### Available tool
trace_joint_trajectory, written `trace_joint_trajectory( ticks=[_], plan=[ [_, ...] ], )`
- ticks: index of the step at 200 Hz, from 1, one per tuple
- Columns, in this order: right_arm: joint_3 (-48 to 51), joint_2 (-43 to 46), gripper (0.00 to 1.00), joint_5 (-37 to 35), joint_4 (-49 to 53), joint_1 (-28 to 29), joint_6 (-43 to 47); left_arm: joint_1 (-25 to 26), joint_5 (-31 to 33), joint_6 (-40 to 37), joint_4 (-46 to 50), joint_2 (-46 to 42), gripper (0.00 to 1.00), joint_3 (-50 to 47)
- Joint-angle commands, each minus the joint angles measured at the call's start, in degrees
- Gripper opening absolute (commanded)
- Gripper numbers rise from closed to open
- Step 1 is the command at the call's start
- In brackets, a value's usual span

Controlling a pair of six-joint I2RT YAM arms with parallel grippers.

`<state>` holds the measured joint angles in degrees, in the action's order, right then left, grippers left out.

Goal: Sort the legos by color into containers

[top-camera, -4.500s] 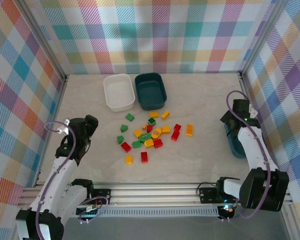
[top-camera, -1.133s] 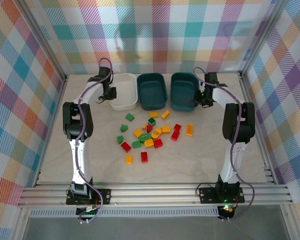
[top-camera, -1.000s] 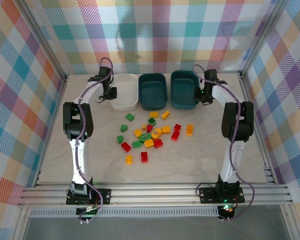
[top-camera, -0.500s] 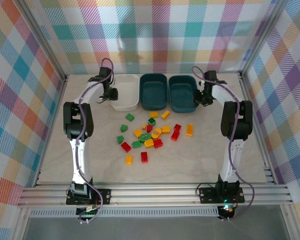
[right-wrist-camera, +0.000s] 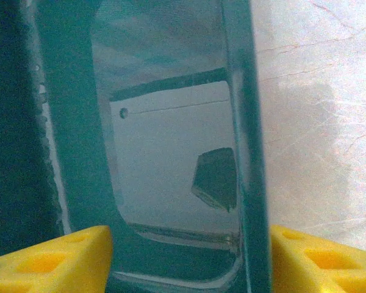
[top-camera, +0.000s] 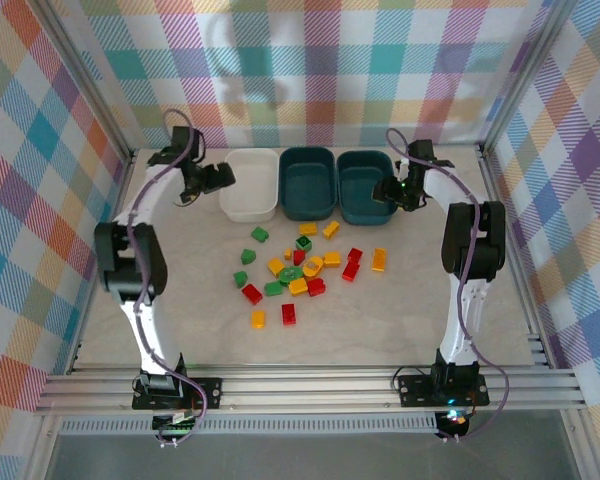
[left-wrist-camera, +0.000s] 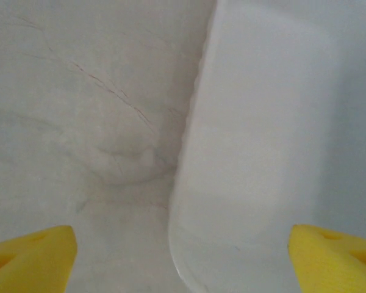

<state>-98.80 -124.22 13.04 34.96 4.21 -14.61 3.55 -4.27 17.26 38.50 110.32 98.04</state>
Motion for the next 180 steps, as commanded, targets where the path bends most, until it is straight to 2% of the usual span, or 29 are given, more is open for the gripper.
trace_joint_trajectory(
  ticks=[1, 39, 70, 99, 113, 147, 180],
  plan=[
    [-0.63, 5.76, 0.66, -0.71, 2.54, 0.27, -1.92, -0.08, -3.7, 9.01, -1.51, -9.66, 1.0, -4.61],
    [11.54, 20.08, 0.68, -9.64, 1.52, 0.39, -8.81, 3.14, -6.28, 19.3, -12.71, -24.87, 1.0, -22.52],
    [24.99, 28.37, 0.68, -12.79, 2.22, 4.05, -10.39, 6.11, -12.2, 30.55, -19.02, -28.86, 1.0, -29.75],
    [33.66, 30.36, 0.69, -16.68, 3.64, 10.23, -9.68, 8.7, -16.8, 30.92, -19.72, -28.17, 1.0, -30.07],
    [36.53, 30.21, 0.7, -15.27, 2.49, 11.78, -10.04, 9.05, -17.95, 30.24, -20.81, -28.02, 1.0, -31.02],
    [38.51, 27.2, 0.7, -16.42, 0.91, 13.41, -11.06, 9.11, -18.65, 29.05, -19.23, -26.3, 1.0, -31.48],
    [39.04, 24.05, 0.62, -16.07, -1.07, 13.55, -10.92, 9.1, -18.75, 29.13, -19.61, -25.79, 1.0, -31.69]
  ],
)
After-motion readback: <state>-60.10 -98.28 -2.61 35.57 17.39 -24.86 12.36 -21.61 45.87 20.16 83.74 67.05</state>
